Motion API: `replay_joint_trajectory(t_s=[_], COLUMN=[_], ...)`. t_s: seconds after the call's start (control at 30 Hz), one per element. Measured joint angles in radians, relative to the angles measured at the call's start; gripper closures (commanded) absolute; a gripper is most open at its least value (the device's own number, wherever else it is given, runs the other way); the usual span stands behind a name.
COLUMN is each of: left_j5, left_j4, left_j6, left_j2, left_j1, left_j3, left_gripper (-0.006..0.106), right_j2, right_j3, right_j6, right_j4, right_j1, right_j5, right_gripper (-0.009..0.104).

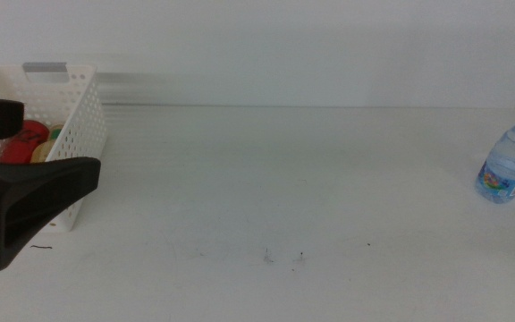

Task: Use arms to grab the bottles and put them into the dustbin to the left of the table.

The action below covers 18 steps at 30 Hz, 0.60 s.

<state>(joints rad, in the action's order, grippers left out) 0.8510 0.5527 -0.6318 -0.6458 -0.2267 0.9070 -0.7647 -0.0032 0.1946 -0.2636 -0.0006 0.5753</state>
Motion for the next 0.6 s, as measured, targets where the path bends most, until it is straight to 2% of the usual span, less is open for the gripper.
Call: replay_joint_trajectory(t_s=[0.6], left_j5=[-0.002], left_j4=[0.000], left_j6=[0.000], left_j2=[0.000], left_j1=[0.000], left_j3=[0.000], left_gripper=[0.007], right_j2=[-0.351], right_j3=[0.000], right_j6=[-0.090], right_j4=[0.011], right_j1=[0.000], right_j5=[0.315], right_gripper=[0.010])
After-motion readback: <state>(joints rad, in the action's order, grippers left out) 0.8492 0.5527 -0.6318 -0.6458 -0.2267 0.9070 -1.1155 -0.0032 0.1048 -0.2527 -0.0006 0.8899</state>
